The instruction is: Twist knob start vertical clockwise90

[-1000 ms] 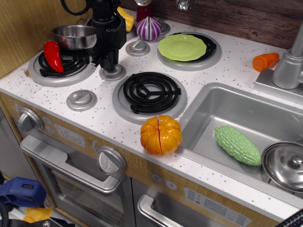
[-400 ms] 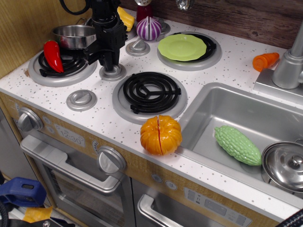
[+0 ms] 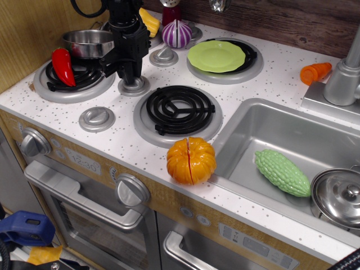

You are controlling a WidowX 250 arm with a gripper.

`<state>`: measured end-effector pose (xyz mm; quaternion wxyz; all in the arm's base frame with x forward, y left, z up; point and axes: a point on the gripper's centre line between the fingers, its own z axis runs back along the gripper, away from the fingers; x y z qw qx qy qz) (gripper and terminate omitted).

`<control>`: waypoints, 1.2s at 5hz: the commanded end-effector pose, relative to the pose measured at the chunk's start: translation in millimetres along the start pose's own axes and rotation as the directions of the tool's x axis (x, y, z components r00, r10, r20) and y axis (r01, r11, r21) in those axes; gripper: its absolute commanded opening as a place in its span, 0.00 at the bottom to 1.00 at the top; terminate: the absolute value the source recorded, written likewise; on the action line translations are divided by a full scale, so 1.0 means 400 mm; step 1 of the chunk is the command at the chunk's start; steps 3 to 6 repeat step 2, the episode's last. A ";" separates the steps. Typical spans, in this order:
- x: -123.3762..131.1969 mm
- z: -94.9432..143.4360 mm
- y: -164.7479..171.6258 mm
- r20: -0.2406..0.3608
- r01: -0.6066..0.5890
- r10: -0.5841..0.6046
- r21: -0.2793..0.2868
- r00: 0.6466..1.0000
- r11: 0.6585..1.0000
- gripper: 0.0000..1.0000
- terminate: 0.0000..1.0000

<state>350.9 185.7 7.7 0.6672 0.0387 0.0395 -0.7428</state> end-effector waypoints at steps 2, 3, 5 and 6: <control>-0.085 -0.003 -0.217 0.068 -0.171 0.188 -0.199 0.980 0.965 1.00 1.00; -0.085 -0.003 -0.217 0.068 -0.171 0.188 -0.199 0.980 0.965 1.00 1.00; -0.085 -0.003 -0.217 0.068 -0.171 0.188 -0.199 0.980 0.965 1.00 1.00; -0.085 -0.003 -0.217 0.068 -0.171 0.188 -0.199 0.980 0.965 1.00 1.00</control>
